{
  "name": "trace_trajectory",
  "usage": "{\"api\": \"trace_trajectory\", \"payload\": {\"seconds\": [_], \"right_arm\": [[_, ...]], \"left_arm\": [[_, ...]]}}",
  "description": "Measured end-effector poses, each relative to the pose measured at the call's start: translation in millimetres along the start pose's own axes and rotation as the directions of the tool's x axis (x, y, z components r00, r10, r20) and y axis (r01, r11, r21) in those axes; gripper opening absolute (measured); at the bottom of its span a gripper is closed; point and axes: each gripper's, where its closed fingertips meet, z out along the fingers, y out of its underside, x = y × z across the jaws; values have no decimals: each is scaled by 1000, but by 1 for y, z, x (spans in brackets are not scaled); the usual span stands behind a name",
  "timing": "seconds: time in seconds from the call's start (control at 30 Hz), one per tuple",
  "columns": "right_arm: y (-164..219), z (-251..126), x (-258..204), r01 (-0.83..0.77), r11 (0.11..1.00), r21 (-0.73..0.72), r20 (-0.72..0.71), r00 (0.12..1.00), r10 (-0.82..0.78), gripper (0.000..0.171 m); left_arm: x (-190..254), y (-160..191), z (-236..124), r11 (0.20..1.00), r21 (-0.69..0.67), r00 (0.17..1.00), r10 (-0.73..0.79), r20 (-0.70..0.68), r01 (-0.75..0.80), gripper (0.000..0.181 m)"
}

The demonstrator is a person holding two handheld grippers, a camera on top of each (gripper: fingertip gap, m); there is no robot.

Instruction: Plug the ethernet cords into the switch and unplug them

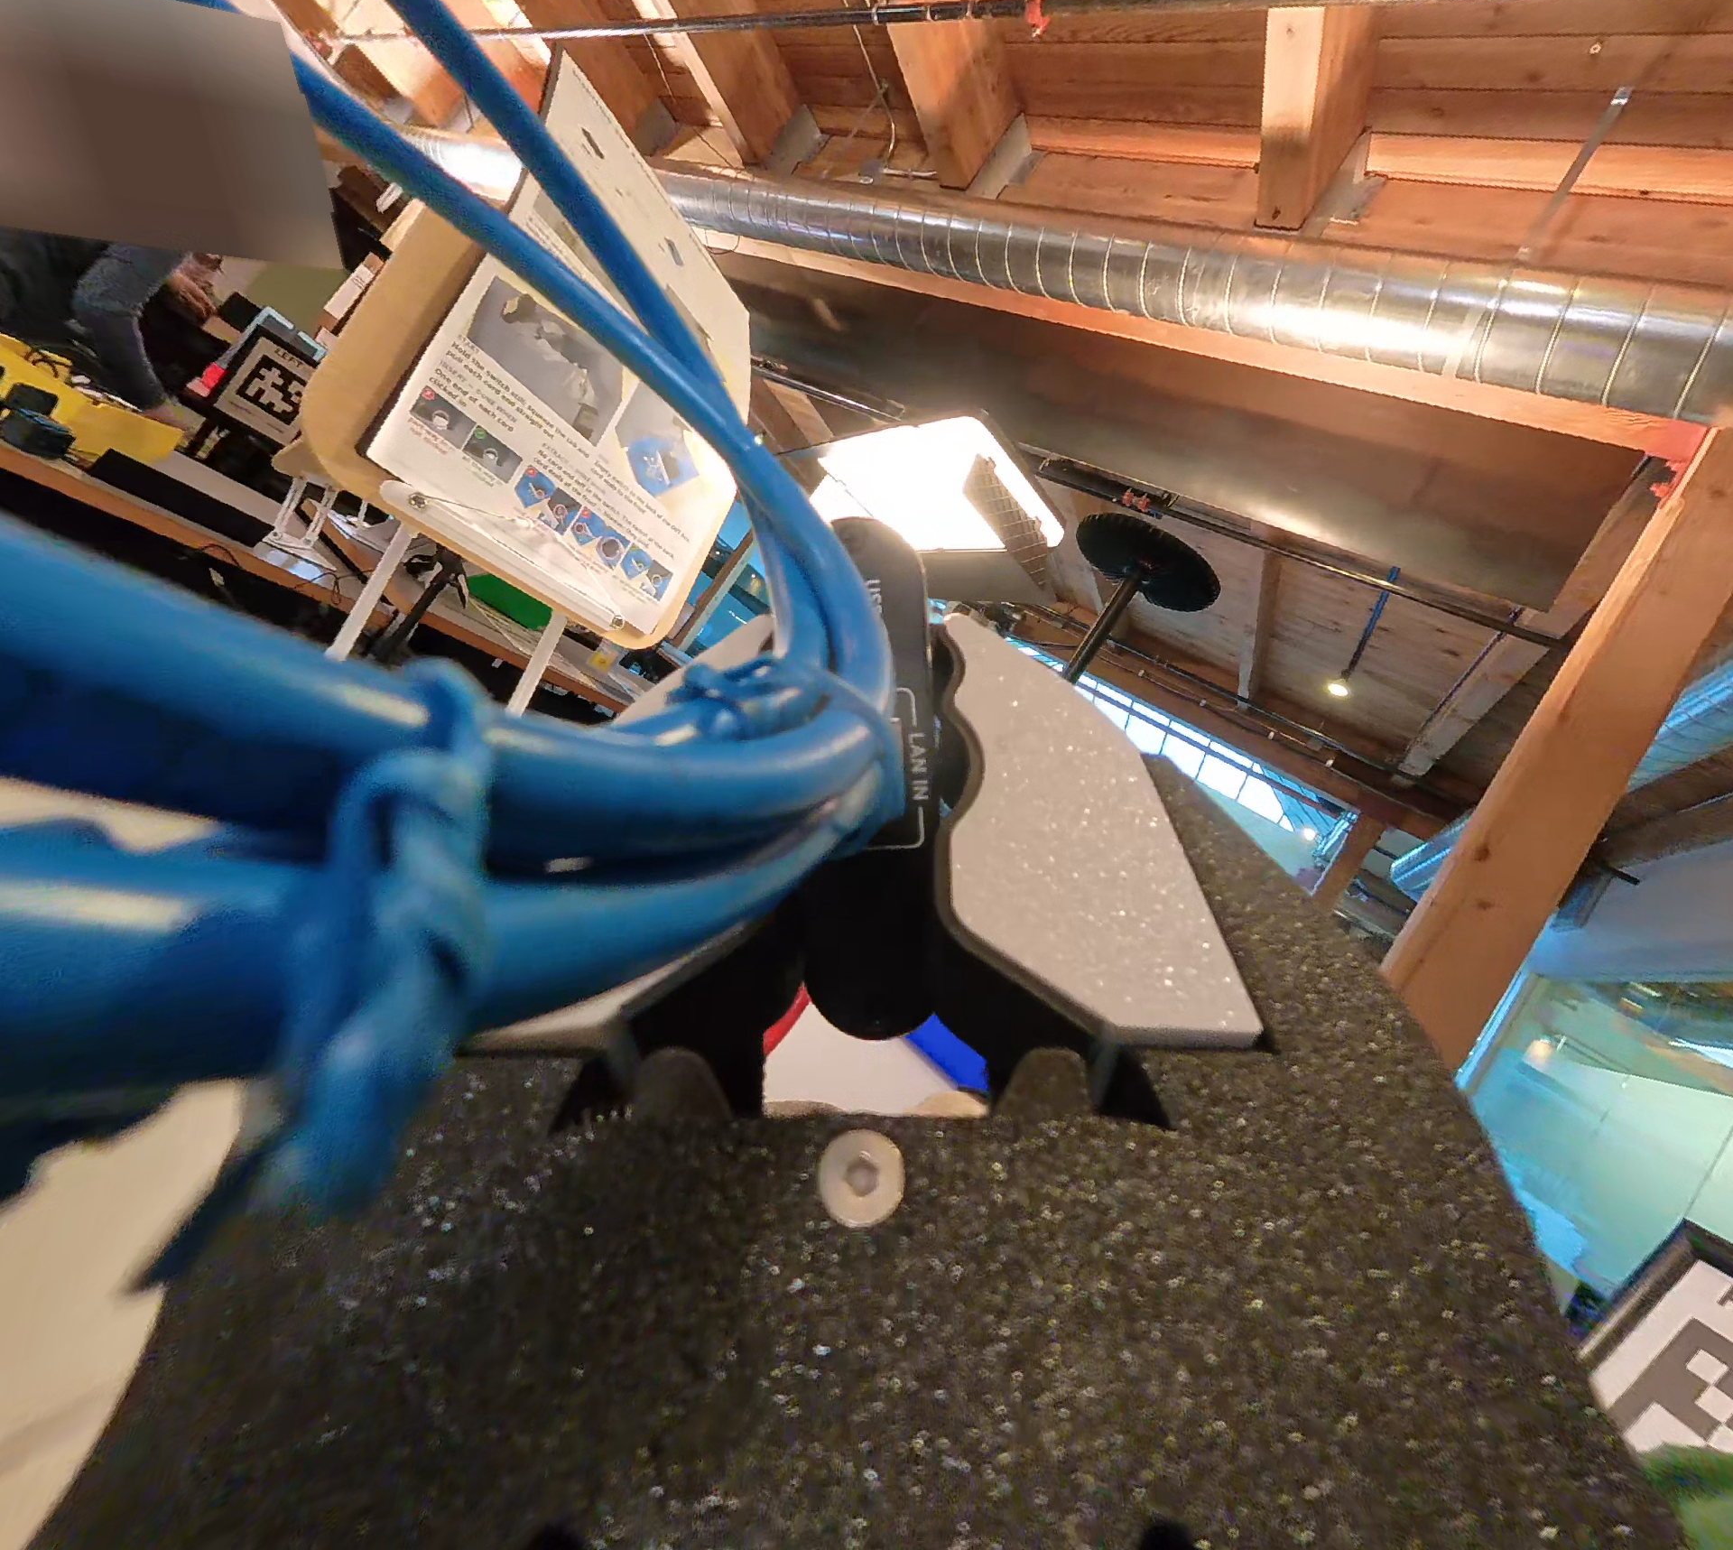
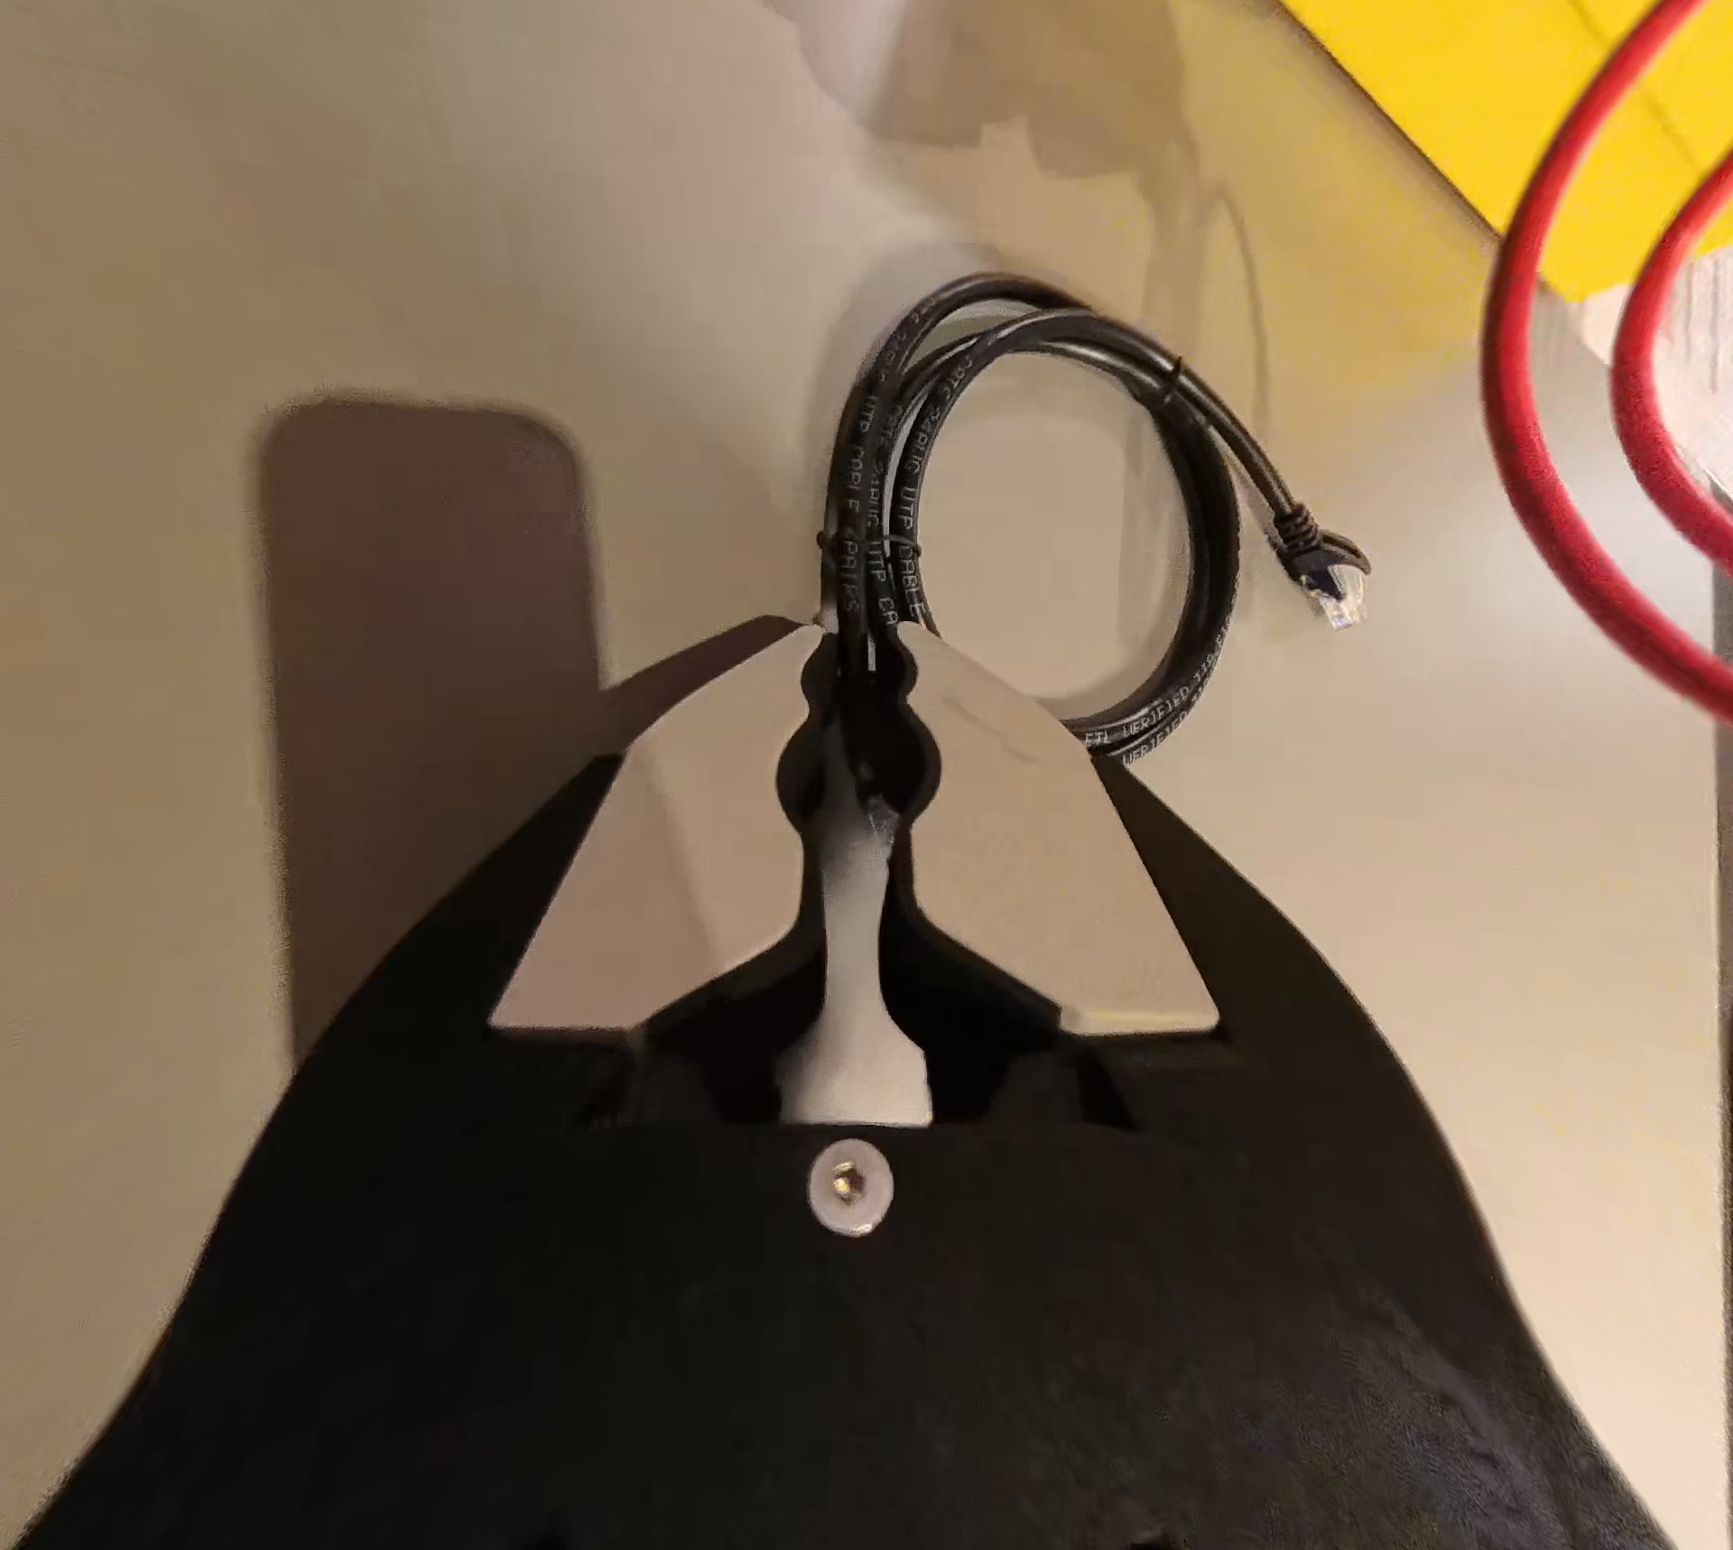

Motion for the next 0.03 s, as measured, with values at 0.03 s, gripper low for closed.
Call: {"api": "trace_trajectory", "payload": {"seconds": [0.03], "right_arm": [[5, -5, 1, 1, 1000, -7, -5, 1000, -1, 7]], "left_arm": [[-1, 0, -1, 1000, -1, 1000, 5, 4, -5, 27]]}}
